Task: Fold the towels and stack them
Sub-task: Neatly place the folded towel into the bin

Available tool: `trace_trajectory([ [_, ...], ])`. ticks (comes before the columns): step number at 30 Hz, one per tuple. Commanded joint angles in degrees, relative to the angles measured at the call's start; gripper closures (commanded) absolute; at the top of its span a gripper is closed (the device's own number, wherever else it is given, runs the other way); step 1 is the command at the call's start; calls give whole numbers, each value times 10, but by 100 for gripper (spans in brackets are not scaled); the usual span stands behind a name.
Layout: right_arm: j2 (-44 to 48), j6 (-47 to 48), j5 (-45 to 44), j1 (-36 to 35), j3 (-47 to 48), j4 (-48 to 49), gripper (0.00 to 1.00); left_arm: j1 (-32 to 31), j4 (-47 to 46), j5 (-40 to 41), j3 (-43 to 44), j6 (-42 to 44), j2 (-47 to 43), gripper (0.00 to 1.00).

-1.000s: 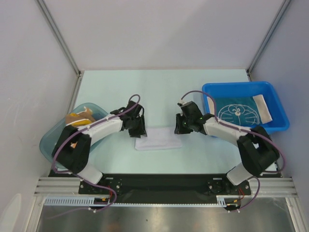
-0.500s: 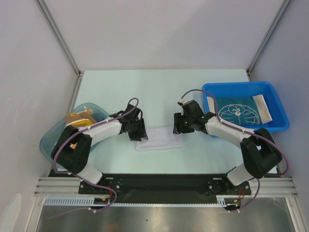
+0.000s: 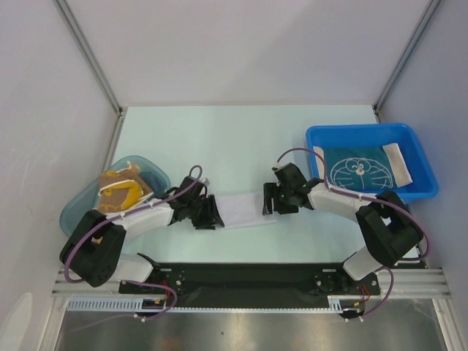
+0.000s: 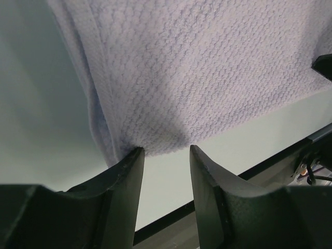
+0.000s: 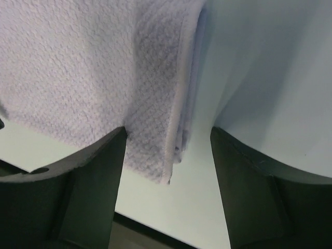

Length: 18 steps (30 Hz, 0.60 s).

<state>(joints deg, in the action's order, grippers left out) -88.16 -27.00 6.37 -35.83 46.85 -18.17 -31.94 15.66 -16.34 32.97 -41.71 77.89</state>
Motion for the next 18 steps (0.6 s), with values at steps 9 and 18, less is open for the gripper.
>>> trace_trajectory([
  [9,-13,-10,22,-2,-61,100,47,-4,-27,15,-33,-14,8,53],
  [18,-13,1,53,13,-111,150,87,-4,-17,29,-48,-29,3,54],
])
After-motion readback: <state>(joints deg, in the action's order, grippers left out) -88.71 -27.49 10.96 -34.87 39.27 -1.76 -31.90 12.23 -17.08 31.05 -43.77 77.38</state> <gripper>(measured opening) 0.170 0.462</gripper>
